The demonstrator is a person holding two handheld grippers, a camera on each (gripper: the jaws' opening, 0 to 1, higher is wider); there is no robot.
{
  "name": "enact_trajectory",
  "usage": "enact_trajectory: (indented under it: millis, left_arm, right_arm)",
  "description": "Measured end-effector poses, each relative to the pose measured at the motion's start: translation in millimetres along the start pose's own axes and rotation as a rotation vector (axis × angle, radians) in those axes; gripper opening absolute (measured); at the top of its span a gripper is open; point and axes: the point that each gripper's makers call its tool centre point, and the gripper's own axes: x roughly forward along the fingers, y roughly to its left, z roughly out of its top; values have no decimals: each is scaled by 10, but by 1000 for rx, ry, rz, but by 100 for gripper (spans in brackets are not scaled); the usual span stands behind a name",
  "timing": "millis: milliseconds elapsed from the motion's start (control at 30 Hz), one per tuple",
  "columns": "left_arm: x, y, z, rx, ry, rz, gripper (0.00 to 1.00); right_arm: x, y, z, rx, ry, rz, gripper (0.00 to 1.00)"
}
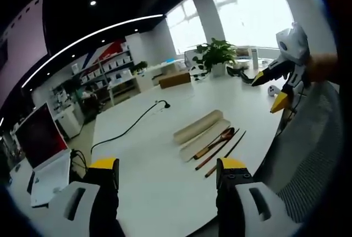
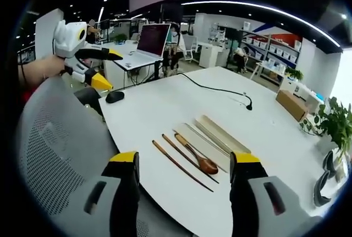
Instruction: Arrange the utensils inside the cutlery case until each visible utensil rests in its matching compartment.
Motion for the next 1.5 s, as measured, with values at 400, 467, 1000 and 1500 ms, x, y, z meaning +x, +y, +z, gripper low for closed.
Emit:
enact_trajectory:
  millis: [400,467,1000,1500]
  left_arm:
    - [42,-93,-24,17,25,-39,70]
    - [41,-93,-31,9,29,-40,68]
    - [54,-209,50,11,9,-98,52]
    - [72,-228,4,-4,28,-119,47]
  right_arm:
    - [27,109,237,17,-106,115,66]
    - [47,123,216,4,-89,127,66]
    - [322,35,23,-232,78,235,66]
    - [498,-8,-164,-287,163,297,63]
